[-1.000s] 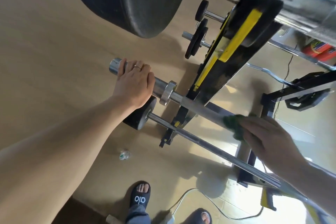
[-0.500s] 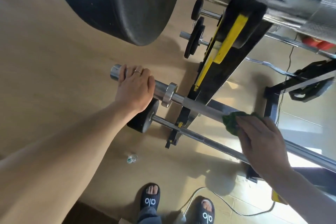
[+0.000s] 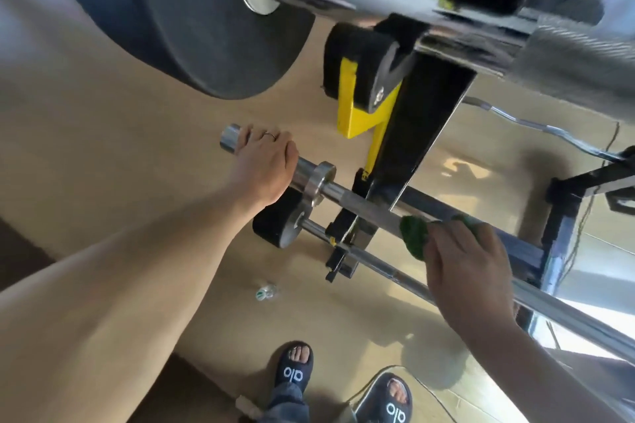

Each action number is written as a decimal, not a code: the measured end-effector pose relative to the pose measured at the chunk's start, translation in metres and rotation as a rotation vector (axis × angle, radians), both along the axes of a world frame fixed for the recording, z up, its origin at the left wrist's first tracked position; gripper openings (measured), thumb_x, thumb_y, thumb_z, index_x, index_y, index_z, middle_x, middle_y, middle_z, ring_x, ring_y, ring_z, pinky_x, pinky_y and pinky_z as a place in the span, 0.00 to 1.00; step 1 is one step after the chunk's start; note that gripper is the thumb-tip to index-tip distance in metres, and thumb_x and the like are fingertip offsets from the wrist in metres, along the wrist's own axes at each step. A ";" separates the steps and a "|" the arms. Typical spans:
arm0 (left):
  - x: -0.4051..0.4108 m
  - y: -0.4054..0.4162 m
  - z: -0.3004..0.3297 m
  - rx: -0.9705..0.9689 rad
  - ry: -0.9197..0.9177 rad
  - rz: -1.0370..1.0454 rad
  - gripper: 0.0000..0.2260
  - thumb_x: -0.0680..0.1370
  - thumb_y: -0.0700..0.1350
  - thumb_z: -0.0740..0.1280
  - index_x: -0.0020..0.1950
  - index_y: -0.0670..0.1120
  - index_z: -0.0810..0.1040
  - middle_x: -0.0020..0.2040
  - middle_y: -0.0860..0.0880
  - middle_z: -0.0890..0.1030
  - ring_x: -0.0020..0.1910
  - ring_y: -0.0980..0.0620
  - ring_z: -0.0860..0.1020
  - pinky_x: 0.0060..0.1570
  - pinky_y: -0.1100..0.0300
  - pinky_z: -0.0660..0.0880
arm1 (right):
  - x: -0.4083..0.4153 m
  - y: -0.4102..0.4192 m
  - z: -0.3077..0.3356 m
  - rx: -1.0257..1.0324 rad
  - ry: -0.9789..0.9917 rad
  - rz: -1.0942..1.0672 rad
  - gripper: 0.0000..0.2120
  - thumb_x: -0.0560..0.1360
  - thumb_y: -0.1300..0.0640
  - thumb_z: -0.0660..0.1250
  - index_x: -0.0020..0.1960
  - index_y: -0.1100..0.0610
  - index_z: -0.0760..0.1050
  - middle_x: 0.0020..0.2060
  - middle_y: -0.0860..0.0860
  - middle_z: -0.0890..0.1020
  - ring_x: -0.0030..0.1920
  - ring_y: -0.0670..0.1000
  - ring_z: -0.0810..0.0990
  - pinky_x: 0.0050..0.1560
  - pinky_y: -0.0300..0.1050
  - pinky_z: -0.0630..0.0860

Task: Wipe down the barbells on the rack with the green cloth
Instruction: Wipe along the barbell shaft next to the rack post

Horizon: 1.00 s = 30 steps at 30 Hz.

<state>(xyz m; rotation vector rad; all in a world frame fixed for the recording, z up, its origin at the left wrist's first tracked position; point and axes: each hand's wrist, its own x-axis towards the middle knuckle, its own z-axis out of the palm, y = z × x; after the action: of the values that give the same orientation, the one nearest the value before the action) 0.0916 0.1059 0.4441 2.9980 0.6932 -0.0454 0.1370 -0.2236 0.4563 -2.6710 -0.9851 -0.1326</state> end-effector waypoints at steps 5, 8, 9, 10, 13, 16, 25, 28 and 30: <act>-0.004 0.000 -0.011 0.015 -0.142 0.016 0.14 0.83 0.50 0.47 0.44 0.49 0.67 0.48 0.46 0.78 0.56 0.44 0.74 0.72 0.46 0.61 | -0.004 0.060 0.000 0.035 0.000 0.105 0.06 0.75 0.60 0.68 0.52 0.57 0.79 0.47 0.51 0.80 0.48 0.54 0.74 0.49 0.50 0.74; -0.004 0.001 -0.014 0.098 -0.155 -0.012 0.17 0.81 0.49 0.48 0.44 0.45 0.74 0.45 0.45 0.79 0.52 0.43 0.75 0.68 0.44 0.66 | -0.004 0.071 0.000 0.045 0.004 0.140 0.07 0.77 0.59 0.67 0.54 0.57 0.79 0.47 0.51 0.80 0.48 0.54 0.73 0.49 0.50 0.76; -0.003 0.001 -0.013 0.120 -0.146 -0.018 0.18 0.81 0.49 0.48 0.43 0.45 0.74 0.43 0.44 0.80 0.51 0.43 0.75 0.67 0.44 0.67 | -0.004 0.065 -0.001 0.036 -0.028 0.157 0.08 0.76 0.60 0.68 0.54 0.57 0.80 0.47 0.51 0.80 0.47 0.55 0.73 0.49 0.51 0.76; -0.003 0.000 -0.012 0.126 -0.128 -0.019 0.18 0.81 0.49 0.48 0.42 0.45 0.75 0.42 0.44 0.80 0.50 0.43 0.75 0.66 0.44 0.67 | -0.003 0.054 -0.003 0.030 -0.061 0.173 0.09 0.74 0.62 0.70 0.55 0.58 0.81 0.47 0.52 0.80 0.47 0.55 0.74 0.48 0.51 0.76; -0.004 0.001 -0.013 0.149 -0.106 -0.024 0.18 0.81 0.48 0.49 0.44 0.45 0.76 0.45 0.45 0.80 0.51 0.44 0.75 0.68 0.44 0.66 | 0.000 0.006 -0.009 0.088 -0.089 0.127 0.10 0.76 0.65 0.69 0.56 0.60 0.82 0.49 0.53 0.83 0.48 0.58 0.76 0.48 0.53 0.76; -0.004 0.001 -0.012 0.122 -0.118 -0.018 0.19 0.82 0.49 0.48 0.46 0.46 0.76 0.47 0.46 0.80 0.53 0.45 0.76 0.70 0.45 0.64 | 0.002 -0.017 -0.013 0.087 -0.083 0.078 0.11 0.77 0.60 0.63 0.55 0.61 0.82 0.49 0.54 0.83 0.47 0.58 0.75 0.47 0.53 0.74; -0.007 0.001 -0.017 0.083 -0.169 -0.009 0.20 0.84 0.51 0.45 0.50 0.48 0.76 0.49 0.49 0.79 0.54 0.48 0.74 0.72 0.47 0.61 | -0.026 0.074 -0.001 0.142 0.044 0.080 0.08 0.76 0.63 0.68 0.54 0.59 0.81 0.49 0.51 0.81 0.48 0.53 0.73 0.47 0.51 0.75; -0.007 0.003 -0.016 0.009 -0.189 -0.020 0.21 0.84 0.52 0.44 0.55 0.49 0.76 0.52 0.50 0.78 0.58 0.48 0.72 0.74 0.48 0.57 | -0.038 0.095 0.024 0.362 0.108 0.051 0.09 0.80 0.62 0.64 0.57 0.59 0.80 0.50 0.51 0.81 0.48 0.50 0.74 0.46 0.48 0.75; -0.011 0.007 -0.012 -0.106 -0.167 -0.038 0.24 0.83 0.55 0.42 0.63 0.50 0.74 0.59 0.50 0.77 0.65 0.49 0.70 0.76 0.48 0.53 | -0.044 0.123 0.050 0.479 0.110 0.029 0.10 0.81 0.60 0.62 0.58 0.59 0.80 0.51 0.50 0.81 0.49 0.50 0.75 0.48 0.42 0.74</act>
<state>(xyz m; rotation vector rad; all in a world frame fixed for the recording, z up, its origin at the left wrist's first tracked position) 0.0808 0.1131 0.4323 2.8721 0.5967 0.1588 0.0929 -0.1003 0.5062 -2.2017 -0.8330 -0.1862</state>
